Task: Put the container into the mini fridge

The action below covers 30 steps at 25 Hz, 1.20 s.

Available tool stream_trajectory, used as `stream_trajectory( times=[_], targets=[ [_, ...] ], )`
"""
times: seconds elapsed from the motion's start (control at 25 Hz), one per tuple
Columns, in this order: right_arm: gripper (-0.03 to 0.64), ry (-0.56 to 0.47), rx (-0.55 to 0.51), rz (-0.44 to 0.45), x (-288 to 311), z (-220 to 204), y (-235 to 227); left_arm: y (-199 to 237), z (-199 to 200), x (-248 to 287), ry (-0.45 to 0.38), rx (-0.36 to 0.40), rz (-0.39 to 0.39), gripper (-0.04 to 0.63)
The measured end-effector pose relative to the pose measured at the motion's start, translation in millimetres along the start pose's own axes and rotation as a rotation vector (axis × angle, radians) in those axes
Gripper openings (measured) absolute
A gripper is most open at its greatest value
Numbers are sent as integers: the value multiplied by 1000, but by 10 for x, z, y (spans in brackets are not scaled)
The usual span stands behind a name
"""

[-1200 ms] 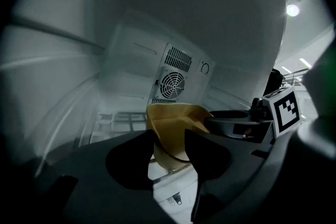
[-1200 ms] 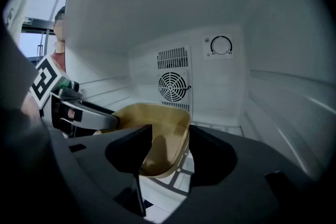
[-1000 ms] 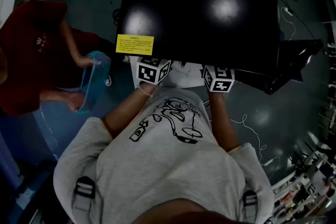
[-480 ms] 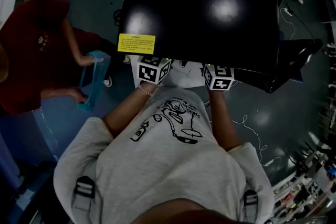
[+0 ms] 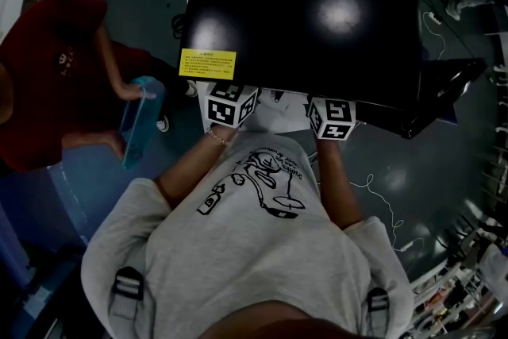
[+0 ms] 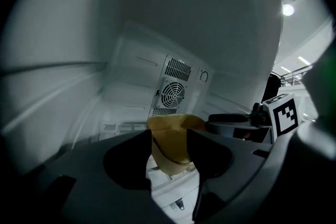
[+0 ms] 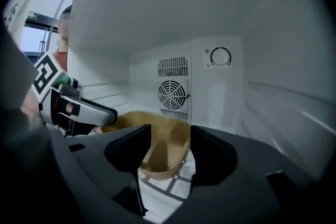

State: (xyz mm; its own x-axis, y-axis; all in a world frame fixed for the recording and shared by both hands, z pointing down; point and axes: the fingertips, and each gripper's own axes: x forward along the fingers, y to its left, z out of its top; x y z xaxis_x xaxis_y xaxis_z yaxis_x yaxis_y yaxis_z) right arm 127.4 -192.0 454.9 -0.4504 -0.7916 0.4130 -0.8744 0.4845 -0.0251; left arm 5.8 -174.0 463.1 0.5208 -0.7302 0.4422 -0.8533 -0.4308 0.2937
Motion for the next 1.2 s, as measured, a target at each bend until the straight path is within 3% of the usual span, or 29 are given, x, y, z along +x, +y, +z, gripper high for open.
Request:
stream_trajectory(
  times=[1.2],
  targets=[
    [224,-73,-40,85,-533,442,595,-376,206,-467,-87,65,-95,209]
  ],
)
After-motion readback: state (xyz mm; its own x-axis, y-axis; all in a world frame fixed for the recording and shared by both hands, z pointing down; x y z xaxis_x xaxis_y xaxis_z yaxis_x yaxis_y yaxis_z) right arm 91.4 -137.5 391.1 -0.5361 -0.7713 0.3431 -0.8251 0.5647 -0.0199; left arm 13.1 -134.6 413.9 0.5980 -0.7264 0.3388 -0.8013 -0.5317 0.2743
